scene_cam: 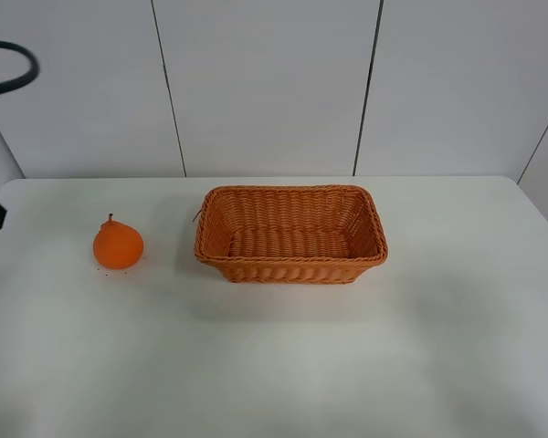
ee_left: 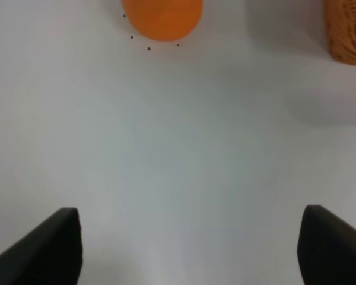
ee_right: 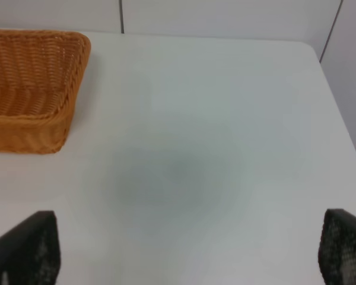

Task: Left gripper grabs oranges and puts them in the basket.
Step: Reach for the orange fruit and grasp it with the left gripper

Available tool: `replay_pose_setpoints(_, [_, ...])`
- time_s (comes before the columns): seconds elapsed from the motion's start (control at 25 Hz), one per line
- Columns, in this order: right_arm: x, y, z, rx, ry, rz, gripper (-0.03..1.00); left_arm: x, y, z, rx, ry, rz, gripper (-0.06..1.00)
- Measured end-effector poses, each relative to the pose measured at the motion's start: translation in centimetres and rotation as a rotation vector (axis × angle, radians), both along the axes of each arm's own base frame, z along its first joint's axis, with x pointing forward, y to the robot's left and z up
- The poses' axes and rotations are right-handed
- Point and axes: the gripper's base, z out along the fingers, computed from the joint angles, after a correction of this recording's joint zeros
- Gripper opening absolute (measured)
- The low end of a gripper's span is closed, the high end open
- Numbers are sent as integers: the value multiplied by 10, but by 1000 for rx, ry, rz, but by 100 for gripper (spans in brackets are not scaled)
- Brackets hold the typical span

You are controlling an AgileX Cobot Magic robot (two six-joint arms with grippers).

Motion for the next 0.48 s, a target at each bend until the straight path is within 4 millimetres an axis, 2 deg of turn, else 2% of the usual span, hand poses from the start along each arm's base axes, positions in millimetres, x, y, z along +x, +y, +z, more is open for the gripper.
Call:
replay_pose_setpoints(0.2, [0, 0, 0, 0, 0, 0, 69, 86, 1, -19, 6, 86, -15, 85])
replay_pose_setpoints(0.48, [0, 0, 0, 0, 0, 0, 69, 177, 2, -64, 4, 167, -15, 85])
